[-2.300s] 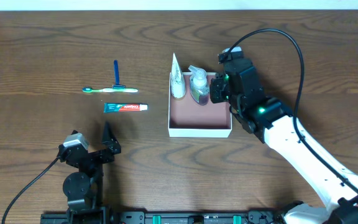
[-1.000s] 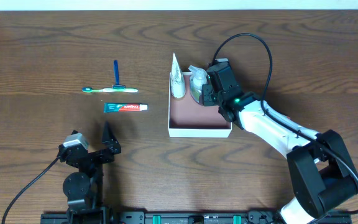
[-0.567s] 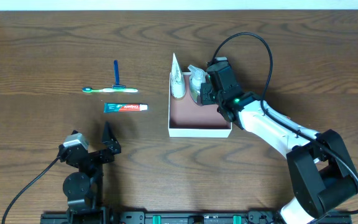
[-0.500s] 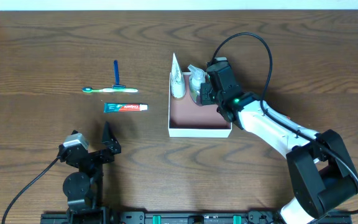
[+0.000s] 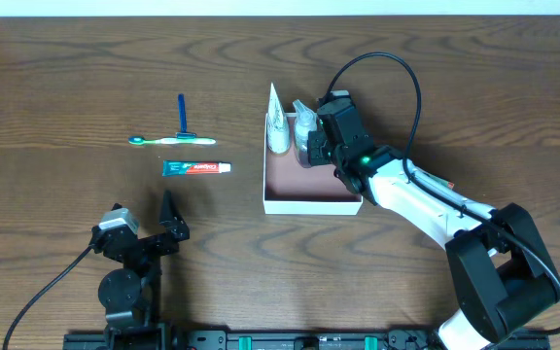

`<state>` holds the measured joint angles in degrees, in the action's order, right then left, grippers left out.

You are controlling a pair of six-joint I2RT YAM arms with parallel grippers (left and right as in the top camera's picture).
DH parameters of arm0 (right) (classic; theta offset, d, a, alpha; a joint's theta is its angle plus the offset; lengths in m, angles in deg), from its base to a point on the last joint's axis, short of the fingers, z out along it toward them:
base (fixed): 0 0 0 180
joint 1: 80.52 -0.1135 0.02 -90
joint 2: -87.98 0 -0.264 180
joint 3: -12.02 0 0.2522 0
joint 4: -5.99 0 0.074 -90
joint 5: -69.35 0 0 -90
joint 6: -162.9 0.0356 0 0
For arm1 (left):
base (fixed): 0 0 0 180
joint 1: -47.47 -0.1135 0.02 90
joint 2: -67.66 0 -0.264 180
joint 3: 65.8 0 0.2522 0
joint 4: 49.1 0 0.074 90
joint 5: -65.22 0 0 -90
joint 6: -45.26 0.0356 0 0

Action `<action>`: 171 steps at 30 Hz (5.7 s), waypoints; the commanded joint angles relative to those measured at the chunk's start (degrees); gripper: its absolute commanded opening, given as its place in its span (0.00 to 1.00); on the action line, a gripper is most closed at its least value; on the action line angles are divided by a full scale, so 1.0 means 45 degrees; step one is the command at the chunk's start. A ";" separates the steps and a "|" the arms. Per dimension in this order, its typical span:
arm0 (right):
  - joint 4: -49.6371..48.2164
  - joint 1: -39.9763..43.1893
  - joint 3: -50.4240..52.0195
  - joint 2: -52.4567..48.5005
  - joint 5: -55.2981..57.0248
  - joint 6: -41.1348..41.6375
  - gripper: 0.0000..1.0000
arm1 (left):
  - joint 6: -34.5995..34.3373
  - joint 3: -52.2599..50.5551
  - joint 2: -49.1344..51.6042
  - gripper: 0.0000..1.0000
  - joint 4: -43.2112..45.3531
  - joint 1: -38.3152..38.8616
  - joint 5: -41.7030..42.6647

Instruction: Pack container

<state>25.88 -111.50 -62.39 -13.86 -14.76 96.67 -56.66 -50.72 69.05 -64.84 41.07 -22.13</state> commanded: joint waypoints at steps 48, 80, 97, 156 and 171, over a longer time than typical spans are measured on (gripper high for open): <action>0.8578 0.2987 -0.0257 0.7271 -0.0107 0.2278 0.89 | 0.0160 -0.0243 0.0005 0.98 -0.0408 -0.0063 -0.0068; 0.9899 0.7062 -0.0257 0.0957 -0.1234 0.0175 0.99 | 0.0160 -0.0243 0.0005 0.98 -0.0408 -0.0063 -0.0063; 0.8174 0.7072 -0.0257 -0.0583 -0.1360 -0.0248 0.99 | 0.0160 -0.0243 0.0005 0.98 -0.0408 -0.0063 -0.0068; 0.8514 0.0413 -0.3249 0.3789 -0.5309 -0.8437 0.54 | 0.0160 -0.0243 0.0005 0.98 -0.0408 -0.0063 -0.0068; 0.8378 -0.0539 -0.3249 0.1161 -0.5416 -1.0686 0.57 | 0.0160 -0.0243 0.0005 0.98 -0.0408 -0.0063 -0.0063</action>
<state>64.57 -113.53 -76.38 -6.47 -38.04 51.60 -56.66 -50.72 69.05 -64.84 41.07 -22.13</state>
